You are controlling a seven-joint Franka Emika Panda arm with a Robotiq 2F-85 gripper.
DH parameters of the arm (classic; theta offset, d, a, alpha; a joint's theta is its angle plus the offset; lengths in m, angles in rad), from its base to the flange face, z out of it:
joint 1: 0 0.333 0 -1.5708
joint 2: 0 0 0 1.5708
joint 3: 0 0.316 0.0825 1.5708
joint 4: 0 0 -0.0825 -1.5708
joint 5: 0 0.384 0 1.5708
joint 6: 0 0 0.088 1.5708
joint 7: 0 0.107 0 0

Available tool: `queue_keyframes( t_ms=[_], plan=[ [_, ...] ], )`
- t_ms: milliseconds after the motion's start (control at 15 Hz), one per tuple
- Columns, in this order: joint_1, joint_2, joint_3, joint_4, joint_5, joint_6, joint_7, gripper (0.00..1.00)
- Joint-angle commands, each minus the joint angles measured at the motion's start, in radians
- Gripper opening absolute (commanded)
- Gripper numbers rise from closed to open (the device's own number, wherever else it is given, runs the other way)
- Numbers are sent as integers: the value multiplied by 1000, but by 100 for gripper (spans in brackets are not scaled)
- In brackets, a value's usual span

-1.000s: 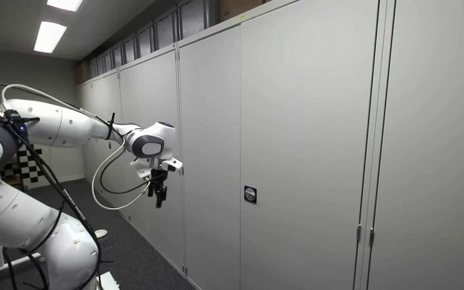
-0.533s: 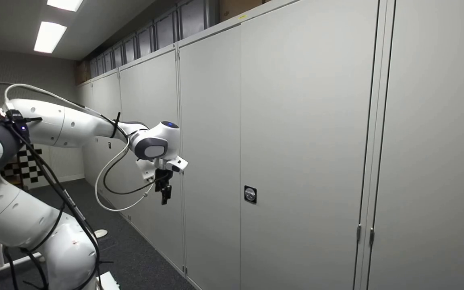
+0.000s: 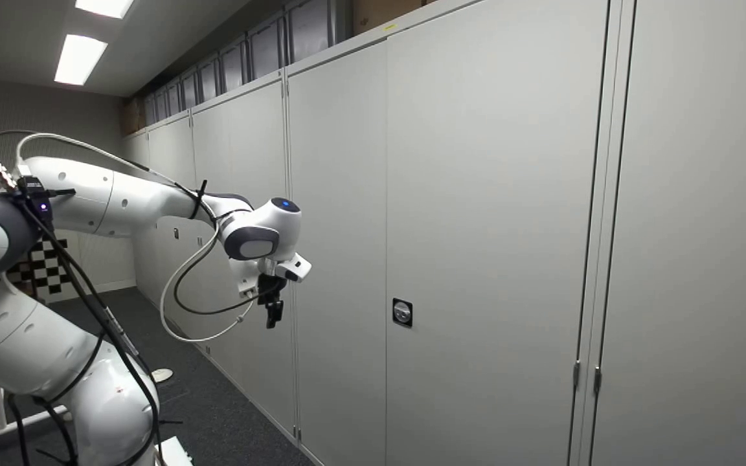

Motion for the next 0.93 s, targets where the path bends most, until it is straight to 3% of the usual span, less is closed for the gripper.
queue_keyframes(
  t_ms=[0, 867],
  plan=[
    [-14, 3, 8, 4, 6, -6, -8, 100],
    [-14, 13, 7, 9, 6, -6, -8, 100]
  ],
)
